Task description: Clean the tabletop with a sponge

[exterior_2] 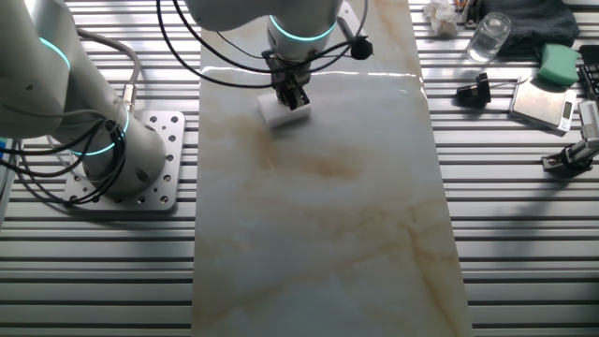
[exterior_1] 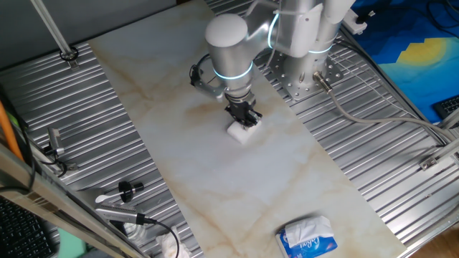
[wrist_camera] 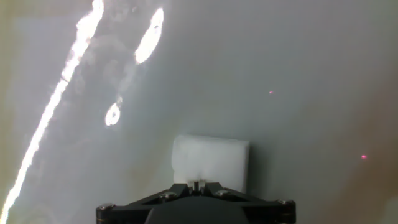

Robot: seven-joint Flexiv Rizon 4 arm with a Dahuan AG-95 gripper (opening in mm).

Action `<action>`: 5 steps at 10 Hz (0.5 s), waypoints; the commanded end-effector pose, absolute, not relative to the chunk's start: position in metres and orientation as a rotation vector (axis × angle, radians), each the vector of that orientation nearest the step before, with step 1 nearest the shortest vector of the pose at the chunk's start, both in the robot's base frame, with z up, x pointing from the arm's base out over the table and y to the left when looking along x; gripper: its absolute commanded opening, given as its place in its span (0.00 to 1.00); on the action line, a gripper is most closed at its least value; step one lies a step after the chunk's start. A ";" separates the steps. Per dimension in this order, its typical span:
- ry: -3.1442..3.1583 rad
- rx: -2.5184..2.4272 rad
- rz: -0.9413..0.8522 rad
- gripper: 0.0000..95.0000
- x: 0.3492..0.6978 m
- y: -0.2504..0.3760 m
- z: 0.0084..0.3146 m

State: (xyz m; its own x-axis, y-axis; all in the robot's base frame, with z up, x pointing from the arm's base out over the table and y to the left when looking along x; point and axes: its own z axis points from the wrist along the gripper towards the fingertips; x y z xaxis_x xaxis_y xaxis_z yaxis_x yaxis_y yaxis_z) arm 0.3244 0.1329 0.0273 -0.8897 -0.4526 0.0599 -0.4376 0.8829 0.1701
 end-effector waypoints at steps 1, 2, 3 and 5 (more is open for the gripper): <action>-2.953 0.687 -0.236 0.00 0.322 0.136 0.030; -2.952 0.699 -0.233 0.00 0.322 0.137 0.029; -2.950 0.718 -0.233 0.00 0.322 0.137 0.029; -2.936 0.762 -0.238 0.20 0.322 0.137 0.029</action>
State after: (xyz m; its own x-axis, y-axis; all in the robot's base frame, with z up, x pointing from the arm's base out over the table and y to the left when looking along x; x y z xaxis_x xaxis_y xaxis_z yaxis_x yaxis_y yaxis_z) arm 0.3215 0.1365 0.0290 -0.8697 -0.4906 0.0545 -0.4757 0.8625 0.1725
